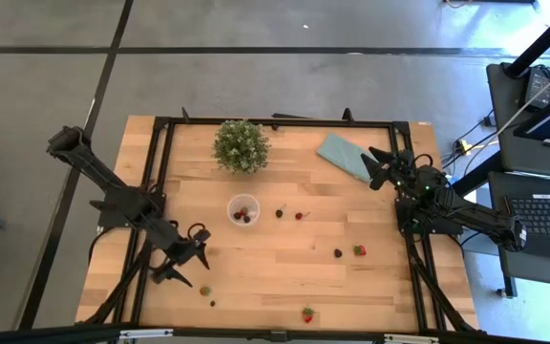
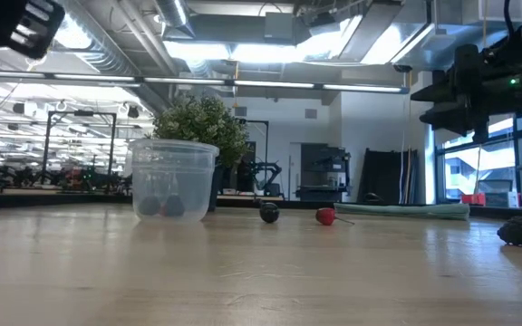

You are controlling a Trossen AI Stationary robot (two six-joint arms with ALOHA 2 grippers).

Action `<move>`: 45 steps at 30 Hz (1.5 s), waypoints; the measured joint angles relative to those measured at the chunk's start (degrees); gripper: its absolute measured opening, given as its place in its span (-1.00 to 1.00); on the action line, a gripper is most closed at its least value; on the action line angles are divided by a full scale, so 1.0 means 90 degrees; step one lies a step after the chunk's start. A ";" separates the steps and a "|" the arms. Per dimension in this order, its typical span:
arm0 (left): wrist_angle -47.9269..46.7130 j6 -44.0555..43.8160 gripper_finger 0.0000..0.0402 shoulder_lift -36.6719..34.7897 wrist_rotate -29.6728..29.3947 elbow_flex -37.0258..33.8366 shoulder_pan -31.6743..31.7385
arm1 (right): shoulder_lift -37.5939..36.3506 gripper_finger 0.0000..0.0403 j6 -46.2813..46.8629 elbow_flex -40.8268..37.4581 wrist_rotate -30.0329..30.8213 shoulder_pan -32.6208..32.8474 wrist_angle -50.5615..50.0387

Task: Pick and placing Produce into tupperware
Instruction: Put the red strawberry into the transparent container

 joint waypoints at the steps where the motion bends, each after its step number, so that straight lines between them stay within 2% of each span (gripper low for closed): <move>1: 0.0083 -0.0086 0.44 0.0147 -0.0009 0.0000 0.0000 | -0.0001 0.43 0.0000 0.0000 0.0000 -0.0001 0.0000; 5: 0.0603 -0.0479 0.44 0.0834 -0.0269 0.0000 -0.0037 | -0.0001 0.43 0.0030 -0.0001 0.0000 0.0000 -0.0001; 10: 0.1479 -0.0526 0.43 0.1664 -0.0320 0.0000 -0.0188 | -0.0002 0.43 0.0199 0.0000 0.0000 0.0000 0.0000; 22: 0.2794 -0.0719 0.23 0.3077 -0.1051 0.0000 -0.0940 | -0.0002 0.43 0.1021 -0.0002 -0.0002 -0.0002 0.0000; 33: 0.2660 -0.0721 0.21 0.3279 -0.1691 -0.0032 -0.1313 | -0.0002 0.43 0.1168 -0.0002 -0.0004 -0.0002 -0.0002; 39: 0.3334 -0.1199 0.16 0.3271 -0.1755 -0.0536 -0.1324 | -0.0002 0.43 0.1168 0.0000 -0.0002 -0.0001 0.0000; 45: 0.3745 -0.1243 0.15 0.3266 -0.1860 -0.0849 -0.1321 | -0.0001 0.43 0.1163 0.0000 -0.0003 -0.0001 -0.0002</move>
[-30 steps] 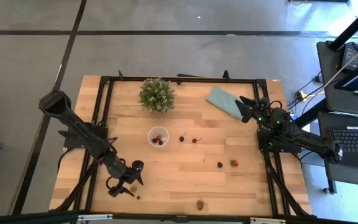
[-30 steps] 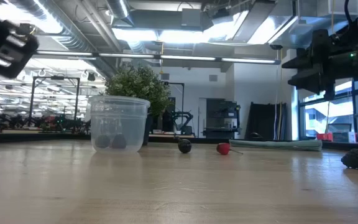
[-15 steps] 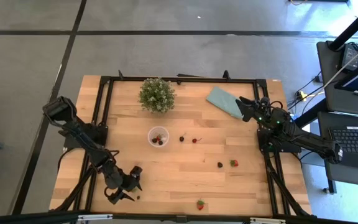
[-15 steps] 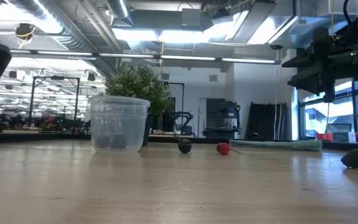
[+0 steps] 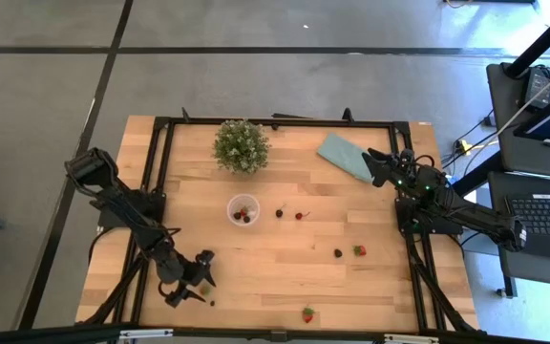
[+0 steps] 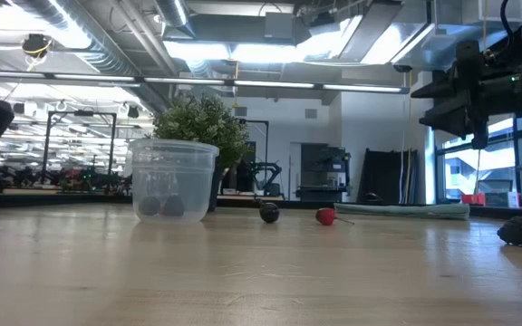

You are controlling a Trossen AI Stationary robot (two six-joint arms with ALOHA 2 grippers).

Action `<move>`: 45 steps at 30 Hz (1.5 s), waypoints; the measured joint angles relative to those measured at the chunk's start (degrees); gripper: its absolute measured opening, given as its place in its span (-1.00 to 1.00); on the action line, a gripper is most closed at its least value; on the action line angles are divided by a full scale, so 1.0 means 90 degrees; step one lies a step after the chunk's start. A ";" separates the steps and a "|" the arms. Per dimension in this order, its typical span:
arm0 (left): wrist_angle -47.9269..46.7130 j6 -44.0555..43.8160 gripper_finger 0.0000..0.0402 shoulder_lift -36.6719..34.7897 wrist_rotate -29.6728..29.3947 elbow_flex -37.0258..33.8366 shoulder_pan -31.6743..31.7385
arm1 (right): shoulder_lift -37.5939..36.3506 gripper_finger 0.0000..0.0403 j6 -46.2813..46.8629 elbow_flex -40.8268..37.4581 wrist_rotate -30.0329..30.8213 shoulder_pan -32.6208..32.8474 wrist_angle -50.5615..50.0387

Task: Pick and placing Produce into tupperware
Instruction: Put the red strawberry into the transparent container

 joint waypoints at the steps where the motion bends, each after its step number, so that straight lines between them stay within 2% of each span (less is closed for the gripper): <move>1: 0.0000 -0.0030 0.15 0.0000 0.0002 -0.0034 -0.0002 | 0.0000 0.43 -0.0002 -0.0002 0.0000 -0.0001 0.0002; 36: 0.0101 -0.0333 0.15 0.0172 0.0004 0.0009 0.0000 | -0.0002 0.43 -0.0067 -0.0001 0.0001 -0.0001 0.0002; 40: 0.0093 -0.0331 0.08 0.0172 0.0002 0.0009 0.0000 | 0.0001 0.43 -0.0070 0.0000 0.0001 -0.0002 0.0001; 45: 0.0095 -0.0332 -0.12 0.0172 0.0002 0.0009 0.0000 | 0.0000 0.43 -0.0211 -0.0002 0.0001 -0.0002 0.0001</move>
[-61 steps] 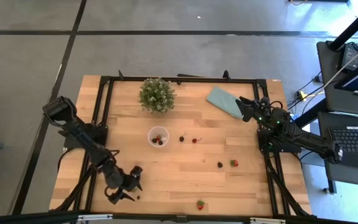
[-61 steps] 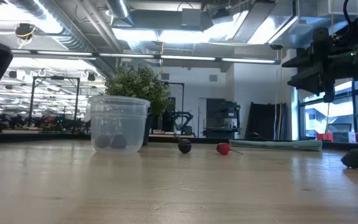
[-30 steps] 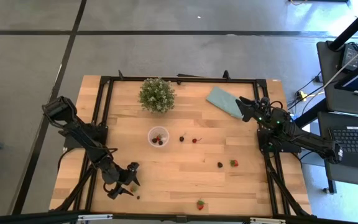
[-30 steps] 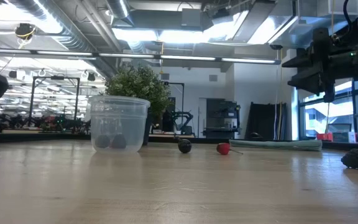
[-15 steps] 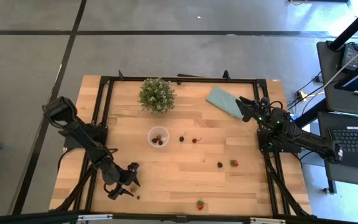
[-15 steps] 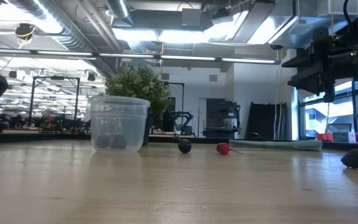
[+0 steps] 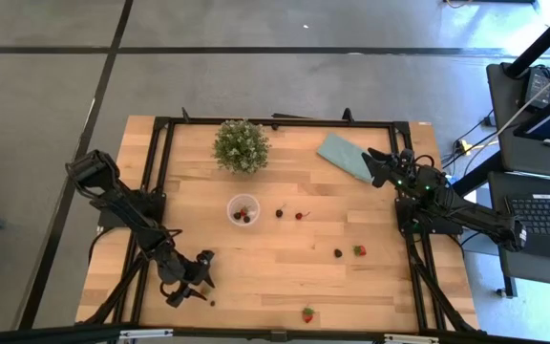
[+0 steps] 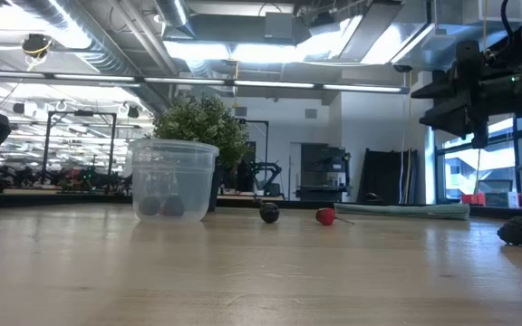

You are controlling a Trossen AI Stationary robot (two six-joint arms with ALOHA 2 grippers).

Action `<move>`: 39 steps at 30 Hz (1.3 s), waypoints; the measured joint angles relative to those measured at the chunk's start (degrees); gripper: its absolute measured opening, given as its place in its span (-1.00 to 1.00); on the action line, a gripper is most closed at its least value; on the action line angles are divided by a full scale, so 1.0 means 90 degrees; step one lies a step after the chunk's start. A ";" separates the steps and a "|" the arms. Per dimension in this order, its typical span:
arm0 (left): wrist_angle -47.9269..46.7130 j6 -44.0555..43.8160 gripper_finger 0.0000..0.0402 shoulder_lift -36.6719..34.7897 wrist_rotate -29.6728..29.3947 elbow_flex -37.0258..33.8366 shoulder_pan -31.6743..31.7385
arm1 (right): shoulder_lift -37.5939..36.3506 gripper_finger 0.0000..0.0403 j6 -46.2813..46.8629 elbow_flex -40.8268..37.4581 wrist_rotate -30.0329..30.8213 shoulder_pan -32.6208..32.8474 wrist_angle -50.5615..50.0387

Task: Pick and placing Produce into tupperware
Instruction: Put the red strawberry into the transparent container

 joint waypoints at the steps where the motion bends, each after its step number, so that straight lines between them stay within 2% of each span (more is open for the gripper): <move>1: 0.0000 -0.0001 -0.17 0.0000 0.0000 0.0000 0.0000 | -0.0001 0.43 0.0002 0.0002 0.0002 0.0000 -0.0001; 10: 0.0019 -0.0024 -0.58 0.0000 0.0002 0.0000 0.0000 | 0.0001 0.43 -0.0002 0.0000 0.0000 0.0001 -0.0001; 15: 0.0023 -0.0293 -0.92 0.0000 0.0003 0.0000 0.0001 | -0.0001 0.43 0.0003 0.0001 0.0000 0.0000 0.0000; 24: 0.0136 -0.0629 -0.99 -0.0065 0.0080 -0.0015 0.0287 | 0.0000 0.43 0.0030 0.0001 0.0000 0.0000 0.0001; 28: -0.0221 -0.0481 -0.99 -0.0644 0.0080 -0.0230 0.0604 | 0.0000 0.43 0.0202 0.0002 -0.0010 0.0002 0.0000; 31: -0.0964 -0.0337 -0.99 -0.1348 0.0083 -0.0304 0.0992 | -0.0001 0.43 0.0366 0.0002 -0.0017 0.0002 -0.0001; 35: -0.1968 0.0127 -1.00 -0.2445 0.0080 -0.0306 0.1760 | 0.0000 0.43 0.0378 0.0002 -0.0075 0.0001 0.0001; 39: -0.2331 0.0610 -1.00 -0.3407 0.0079 -0.0309 0.2710 | 0.0001 0.43 0.0374 0.0002 -0.0211 0.0002 -0.0001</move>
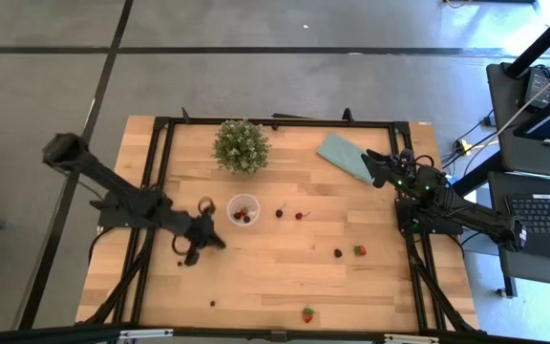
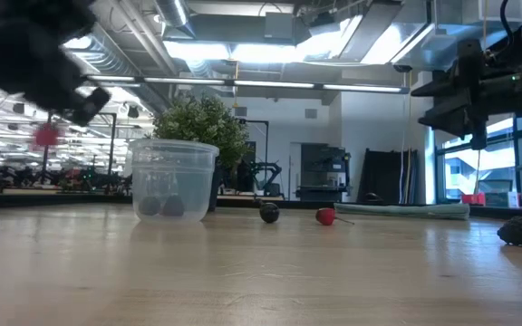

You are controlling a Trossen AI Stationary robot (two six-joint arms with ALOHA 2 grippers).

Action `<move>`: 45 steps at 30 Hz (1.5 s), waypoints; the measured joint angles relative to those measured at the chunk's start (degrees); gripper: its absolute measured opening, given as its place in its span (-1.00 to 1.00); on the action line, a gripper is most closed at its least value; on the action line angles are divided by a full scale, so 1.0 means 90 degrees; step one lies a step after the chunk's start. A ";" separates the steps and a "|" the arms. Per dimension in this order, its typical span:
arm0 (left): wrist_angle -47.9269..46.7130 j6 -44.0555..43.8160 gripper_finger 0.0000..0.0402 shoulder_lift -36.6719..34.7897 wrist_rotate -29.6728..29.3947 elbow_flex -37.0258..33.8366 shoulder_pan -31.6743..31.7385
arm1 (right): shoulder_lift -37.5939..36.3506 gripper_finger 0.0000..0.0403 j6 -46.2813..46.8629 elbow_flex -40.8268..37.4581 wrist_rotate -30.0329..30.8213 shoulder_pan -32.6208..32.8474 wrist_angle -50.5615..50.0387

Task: Pick and placing Produce into tupperware
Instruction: Put the red strawberry into the transparent container, then put the red cherry into the transparent container

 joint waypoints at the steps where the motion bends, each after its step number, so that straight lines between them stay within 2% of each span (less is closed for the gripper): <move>1: 0.0027 0.0115 -1.00 -0.0195 0.0018 -0.0002 0.0249 | 0.0000 0.43 0.0002 -0.0001 -0.0002 0.0000 0.0000; 7: 0.0365 0.0922 -1.00 -0.0893 0.0167 0.0376 0.1502 | -0.0002 0.43 -0.0007 0.0000 -0.0010 -0.0002 -0.0002; 14: 0.0284 0.1302 -1.00 -0.0486 0.0502 0.0618 0.2195 | 0.0000 0.43 -0.0010 0.0000 -0.0015 0.0000 -0.0005; 23: 0.0526 0.1305 -1.00 0.0860 0.0509 0.0610 0.2446 | -0.0001 0.43 -0.0019 0.0000 -0.0015 -0.0002 -0.0022; 28: 0.0611 0.1303 -1.00 0.1359 0.0504 0.0610 0.2583 | -0.0002 0.43 -0.0032 0.0000 -0.0015 -0.0002 -0.0022; 33: 0.0628 0.1295 -0.97 0.1593 0.0502 0.0610 0.2706 | -0.0002 0.43 -0.0036 -0.0001 -0.0015 -0.0001 -0.0022; 45: 0.1041 0.1300 -0.80 0.1530 0.0497 0.0610 0.2708 | -0.0002 0.43 -0.0050 -0.0002 -0.0015 -0.0002 -0.0022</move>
